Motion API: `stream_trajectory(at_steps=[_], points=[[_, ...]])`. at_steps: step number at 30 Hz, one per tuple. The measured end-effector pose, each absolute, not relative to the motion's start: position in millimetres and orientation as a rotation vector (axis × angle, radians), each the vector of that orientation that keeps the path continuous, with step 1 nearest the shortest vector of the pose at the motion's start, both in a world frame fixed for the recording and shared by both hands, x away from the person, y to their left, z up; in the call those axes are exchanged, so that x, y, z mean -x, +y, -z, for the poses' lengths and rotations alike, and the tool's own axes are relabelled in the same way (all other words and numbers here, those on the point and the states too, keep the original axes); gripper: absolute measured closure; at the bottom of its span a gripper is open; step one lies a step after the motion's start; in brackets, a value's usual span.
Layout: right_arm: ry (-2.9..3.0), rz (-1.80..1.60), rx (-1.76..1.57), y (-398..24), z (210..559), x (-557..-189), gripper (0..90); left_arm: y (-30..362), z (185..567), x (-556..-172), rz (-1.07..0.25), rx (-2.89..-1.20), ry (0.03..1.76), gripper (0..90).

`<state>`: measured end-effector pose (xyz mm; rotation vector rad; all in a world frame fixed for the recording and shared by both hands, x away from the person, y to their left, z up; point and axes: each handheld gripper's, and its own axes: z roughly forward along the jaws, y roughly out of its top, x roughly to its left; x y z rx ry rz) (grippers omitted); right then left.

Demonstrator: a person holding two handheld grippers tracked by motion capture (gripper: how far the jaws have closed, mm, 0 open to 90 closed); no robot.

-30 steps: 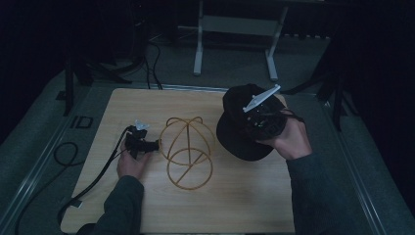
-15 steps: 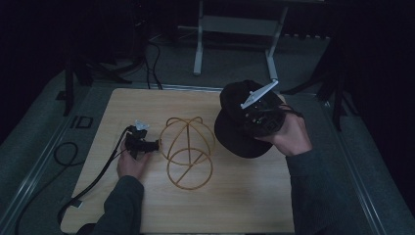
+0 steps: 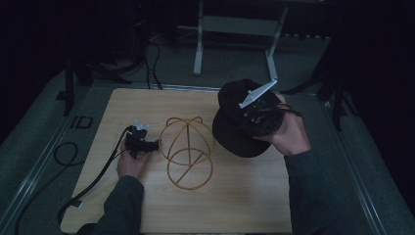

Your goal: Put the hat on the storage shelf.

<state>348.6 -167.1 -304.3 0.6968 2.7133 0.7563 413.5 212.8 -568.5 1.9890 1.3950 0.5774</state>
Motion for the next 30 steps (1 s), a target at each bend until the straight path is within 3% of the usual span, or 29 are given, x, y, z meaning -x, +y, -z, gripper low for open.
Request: stream_trajectory(at_steps=[30], points=[[2.762, -0.789, -0.588, -151.7, 286.3, -347.5, 79.1, 212.9, 568.5, -413.5, -0.577, -1.99, 1.394, 15.0]])
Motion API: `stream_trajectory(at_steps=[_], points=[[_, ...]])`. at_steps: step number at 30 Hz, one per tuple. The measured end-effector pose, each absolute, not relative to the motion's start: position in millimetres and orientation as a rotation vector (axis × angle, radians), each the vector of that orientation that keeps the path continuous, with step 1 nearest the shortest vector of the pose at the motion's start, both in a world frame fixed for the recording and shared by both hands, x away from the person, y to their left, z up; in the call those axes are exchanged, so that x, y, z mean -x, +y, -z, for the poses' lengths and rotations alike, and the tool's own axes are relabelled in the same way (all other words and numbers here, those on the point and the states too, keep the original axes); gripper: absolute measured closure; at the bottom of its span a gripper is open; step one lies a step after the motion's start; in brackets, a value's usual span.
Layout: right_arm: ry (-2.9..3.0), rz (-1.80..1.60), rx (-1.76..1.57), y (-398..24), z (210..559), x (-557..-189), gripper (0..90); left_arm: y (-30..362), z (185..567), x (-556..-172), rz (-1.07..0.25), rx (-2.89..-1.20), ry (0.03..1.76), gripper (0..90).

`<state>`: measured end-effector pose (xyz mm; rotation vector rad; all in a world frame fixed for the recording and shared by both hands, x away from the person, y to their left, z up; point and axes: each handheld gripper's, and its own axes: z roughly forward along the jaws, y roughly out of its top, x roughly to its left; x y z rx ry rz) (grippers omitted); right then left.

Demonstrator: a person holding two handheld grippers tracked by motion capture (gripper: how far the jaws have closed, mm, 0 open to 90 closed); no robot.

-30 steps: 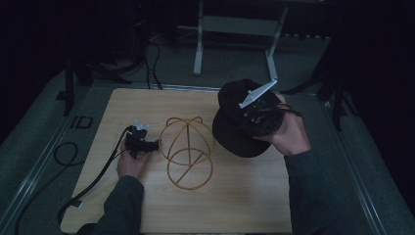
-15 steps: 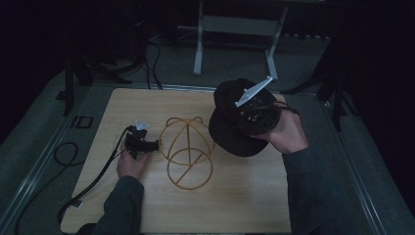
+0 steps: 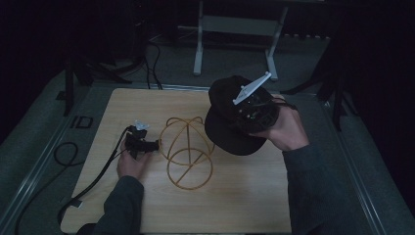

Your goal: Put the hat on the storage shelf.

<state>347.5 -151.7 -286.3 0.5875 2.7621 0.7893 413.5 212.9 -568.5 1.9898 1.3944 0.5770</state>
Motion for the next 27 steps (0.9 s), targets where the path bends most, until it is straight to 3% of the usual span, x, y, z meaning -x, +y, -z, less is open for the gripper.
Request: stream_trajectory(at_steps=[27], points=[[2.782, -0.84, -0.453, -144.3, 266.2, -335.5, 79.1, 213.0, 568.5, -413.5, -0.578, -1.99, 1.394, 15.0]])
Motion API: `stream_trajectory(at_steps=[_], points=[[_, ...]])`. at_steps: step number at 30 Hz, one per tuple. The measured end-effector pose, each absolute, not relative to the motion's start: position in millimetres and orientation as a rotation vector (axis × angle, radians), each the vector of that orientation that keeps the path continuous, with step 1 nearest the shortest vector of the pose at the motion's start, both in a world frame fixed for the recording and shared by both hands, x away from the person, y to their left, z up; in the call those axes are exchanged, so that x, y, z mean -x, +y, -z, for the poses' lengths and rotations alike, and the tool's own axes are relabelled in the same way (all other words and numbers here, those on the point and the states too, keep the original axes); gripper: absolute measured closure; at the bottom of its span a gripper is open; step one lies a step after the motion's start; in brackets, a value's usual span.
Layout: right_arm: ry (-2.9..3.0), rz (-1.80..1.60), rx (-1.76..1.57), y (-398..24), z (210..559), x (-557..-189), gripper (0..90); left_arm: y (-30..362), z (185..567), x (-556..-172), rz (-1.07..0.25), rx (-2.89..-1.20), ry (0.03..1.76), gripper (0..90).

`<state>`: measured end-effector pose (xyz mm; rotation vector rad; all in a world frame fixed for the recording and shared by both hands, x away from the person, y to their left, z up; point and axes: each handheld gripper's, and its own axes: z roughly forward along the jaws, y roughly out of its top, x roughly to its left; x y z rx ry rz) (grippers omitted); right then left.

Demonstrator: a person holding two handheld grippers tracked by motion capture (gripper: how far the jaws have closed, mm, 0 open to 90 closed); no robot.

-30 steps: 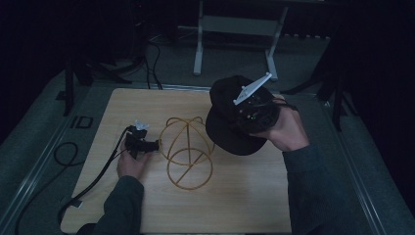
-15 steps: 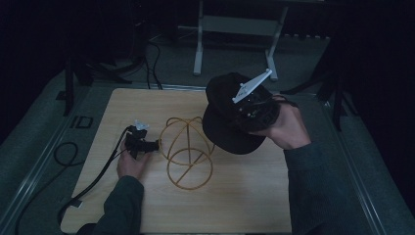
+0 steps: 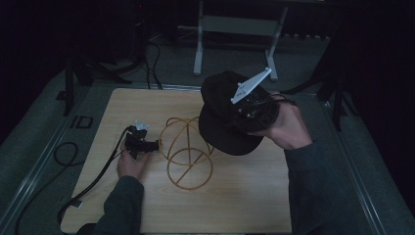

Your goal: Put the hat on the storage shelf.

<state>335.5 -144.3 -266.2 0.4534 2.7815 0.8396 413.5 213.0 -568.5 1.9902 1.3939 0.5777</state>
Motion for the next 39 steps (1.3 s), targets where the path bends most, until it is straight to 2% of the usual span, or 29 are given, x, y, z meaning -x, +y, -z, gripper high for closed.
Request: stream_trajectory(at_steps=[39], points=[[2.871, -0.873, -0.224, -123.0, 262.5, -316.9, 78.7, 213.1, 568.4, -413.7, -0.577, -1.992, 1.393, 15.0]])
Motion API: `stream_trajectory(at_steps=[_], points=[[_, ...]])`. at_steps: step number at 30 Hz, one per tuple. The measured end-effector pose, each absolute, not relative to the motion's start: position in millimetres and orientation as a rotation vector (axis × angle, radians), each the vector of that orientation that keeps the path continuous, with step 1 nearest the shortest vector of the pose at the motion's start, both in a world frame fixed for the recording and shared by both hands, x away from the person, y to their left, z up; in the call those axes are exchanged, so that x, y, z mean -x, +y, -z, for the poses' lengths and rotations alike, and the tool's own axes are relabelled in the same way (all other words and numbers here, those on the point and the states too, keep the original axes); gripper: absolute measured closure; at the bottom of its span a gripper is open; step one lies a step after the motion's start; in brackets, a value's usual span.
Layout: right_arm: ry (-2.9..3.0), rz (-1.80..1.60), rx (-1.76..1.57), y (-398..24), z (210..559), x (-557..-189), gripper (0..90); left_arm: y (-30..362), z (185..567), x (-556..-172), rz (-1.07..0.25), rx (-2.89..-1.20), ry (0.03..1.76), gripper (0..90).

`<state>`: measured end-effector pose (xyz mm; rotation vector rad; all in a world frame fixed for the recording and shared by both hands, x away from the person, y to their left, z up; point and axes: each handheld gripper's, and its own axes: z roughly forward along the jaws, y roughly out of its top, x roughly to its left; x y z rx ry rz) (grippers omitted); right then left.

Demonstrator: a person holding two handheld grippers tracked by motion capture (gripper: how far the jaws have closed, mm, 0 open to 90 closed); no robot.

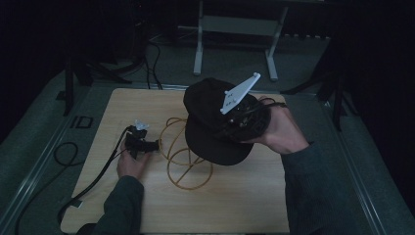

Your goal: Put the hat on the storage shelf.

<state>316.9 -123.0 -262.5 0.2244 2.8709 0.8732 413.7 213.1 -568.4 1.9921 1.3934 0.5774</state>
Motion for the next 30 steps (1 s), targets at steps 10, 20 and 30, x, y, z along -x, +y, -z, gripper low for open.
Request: stream_trajectory(at_steps=[10, 20, 30], points=[[2.883, -0.882, -0.186, -114.3, 262.6, -315.5, 78.6, 213.2, 568.4, -414.3, -0.577, -1.991, 1.394, 15.0], [2.883, -0.885, -0.155, -105.8, 261.1, -313.9, 78.6, 213.0, 568.6, -414.3, -0.579, -1.987, 1.396, 15.1], [2.899, -0.877, -0.093, -92.4, 263.2, -313.0, 78.6, 212.9, 568.6, -414.3, -0.581, -1.988, 1.397, 15.1]])
